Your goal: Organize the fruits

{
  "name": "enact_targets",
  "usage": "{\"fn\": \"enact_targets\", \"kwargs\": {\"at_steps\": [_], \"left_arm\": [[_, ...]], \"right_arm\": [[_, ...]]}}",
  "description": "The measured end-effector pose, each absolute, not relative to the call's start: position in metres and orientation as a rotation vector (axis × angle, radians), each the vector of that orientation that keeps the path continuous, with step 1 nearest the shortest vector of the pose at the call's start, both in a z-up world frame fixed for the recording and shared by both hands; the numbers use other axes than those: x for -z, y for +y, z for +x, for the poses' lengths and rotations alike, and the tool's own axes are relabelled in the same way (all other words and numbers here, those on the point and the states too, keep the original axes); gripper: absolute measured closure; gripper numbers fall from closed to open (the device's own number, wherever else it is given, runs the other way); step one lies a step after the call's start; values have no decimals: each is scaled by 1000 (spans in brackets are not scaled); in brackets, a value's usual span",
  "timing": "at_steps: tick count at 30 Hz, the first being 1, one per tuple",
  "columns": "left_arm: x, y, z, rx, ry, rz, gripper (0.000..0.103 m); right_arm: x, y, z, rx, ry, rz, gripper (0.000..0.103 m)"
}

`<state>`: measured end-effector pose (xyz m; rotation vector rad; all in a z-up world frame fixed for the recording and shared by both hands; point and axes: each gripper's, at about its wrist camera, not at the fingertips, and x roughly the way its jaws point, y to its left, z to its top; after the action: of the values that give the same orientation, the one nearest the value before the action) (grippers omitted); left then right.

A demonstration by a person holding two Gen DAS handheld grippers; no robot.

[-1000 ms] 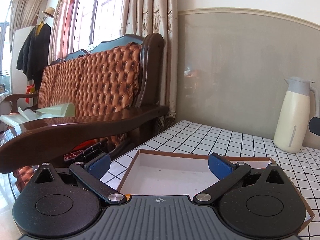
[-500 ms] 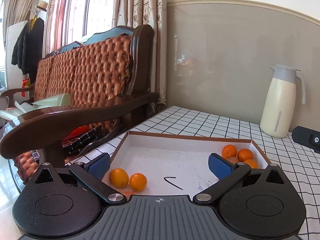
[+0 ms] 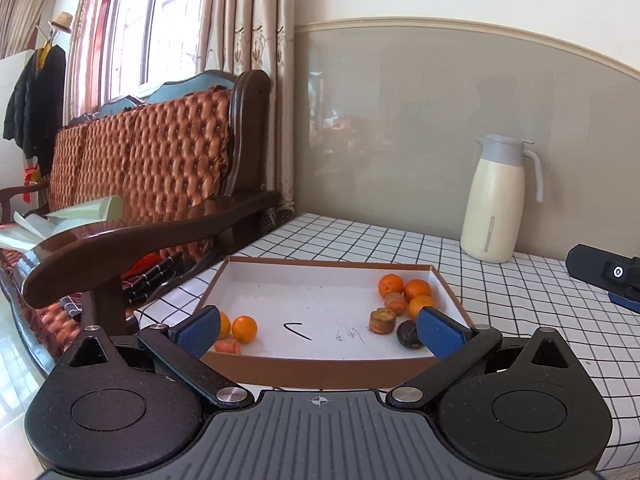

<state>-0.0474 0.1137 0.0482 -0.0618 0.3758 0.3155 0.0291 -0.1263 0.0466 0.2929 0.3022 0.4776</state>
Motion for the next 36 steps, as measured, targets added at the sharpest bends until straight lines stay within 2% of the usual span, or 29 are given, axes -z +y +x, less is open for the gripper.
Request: {"fn": "enact_targets", "kwargs": {"at_steps": [11,26,36], "left_arm": [[-55,110,-68,-251,388,-101,0],[-46,119,-60,-331,422,-75,0],[-48,120,-63,-332,403,-79,0]], "right_arm": [[-55,-124,14,-489,322,256,6],[-42,-110,21,-416,420,135,6],[-43,-110,19,-404,416,122,6]]}}
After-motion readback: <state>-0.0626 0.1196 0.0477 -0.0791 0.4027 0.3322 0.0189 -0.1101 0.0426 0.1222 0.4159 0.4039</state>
